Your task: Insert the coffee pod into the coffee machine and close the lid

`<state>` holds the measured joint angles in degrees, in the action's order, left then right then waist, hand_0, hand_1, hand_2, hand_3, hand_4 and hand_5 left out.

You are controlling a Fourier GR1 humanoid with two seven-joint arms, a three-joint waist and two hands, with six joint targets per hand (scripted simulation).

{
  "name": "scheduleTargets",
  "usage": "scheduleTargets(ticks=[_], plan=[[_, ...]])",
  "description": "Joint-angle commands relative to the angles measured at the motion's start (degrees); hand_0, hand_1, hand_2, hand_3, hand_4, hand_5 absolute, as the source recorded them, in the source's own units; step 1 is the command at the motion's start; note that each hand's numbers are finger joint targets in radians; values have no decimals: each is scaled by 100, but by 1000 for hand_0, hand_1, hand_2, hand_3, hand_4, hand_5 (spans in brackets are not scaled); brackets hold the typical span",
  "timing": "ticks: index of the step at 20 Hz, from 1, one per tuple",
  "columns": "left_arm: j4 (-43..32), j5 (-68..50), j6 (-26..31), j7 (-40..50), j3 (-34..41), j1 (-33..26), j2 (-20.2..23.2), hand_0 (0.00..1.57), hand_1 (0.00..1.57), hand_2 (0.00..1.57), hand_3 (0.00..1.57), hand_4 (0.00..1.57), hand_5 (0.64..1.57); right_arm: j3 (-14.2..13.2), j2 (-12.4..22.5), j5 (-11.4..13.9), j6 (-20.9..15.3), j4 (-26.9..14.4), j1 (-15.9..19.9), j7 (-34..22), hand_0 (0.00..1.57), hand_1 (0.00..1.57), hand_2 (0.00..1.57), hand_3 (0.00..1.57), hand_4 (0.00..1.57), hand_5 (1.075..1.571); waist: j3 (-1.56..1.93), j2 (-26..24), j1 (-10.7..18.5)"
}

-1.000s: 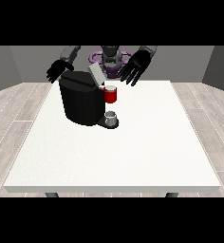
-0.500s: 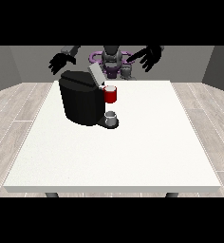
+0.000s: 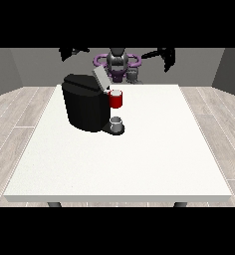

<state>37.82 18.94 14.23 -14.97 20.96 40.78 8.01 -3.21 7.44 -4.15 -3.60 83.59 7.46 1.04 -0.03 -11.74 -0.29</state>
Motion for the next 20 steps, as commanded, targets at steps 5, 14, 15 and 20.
scheduleTargets(ticks=[5,14,15,20], plan=[[434,-544,167,26,46,-467,-449,0,0,0,0,0,1571,0,333,-116,397,171,714,-461,0,0,0,0,0,1571,3,158,472],[1605,-1033,394,537,-283,-1265,-717,0,0,0,0,0,1571,-10,379,75,674,-393,586,151,0,0,0,0,0,1571,6,183,957],[1792,-1128,308,527,-473,-1319,-794,0,0,0,0,88,1571,-42,390,205,504,-532,994,-54,0,0,0,0,0,1571,5,284,1004],[2456,-1369,437,705,-585,-1620,-769,0,0,0,0,0,1571,-245,357,49,625,-938,1085,221,0,0,0,0,0,1571,6,601,1140]])
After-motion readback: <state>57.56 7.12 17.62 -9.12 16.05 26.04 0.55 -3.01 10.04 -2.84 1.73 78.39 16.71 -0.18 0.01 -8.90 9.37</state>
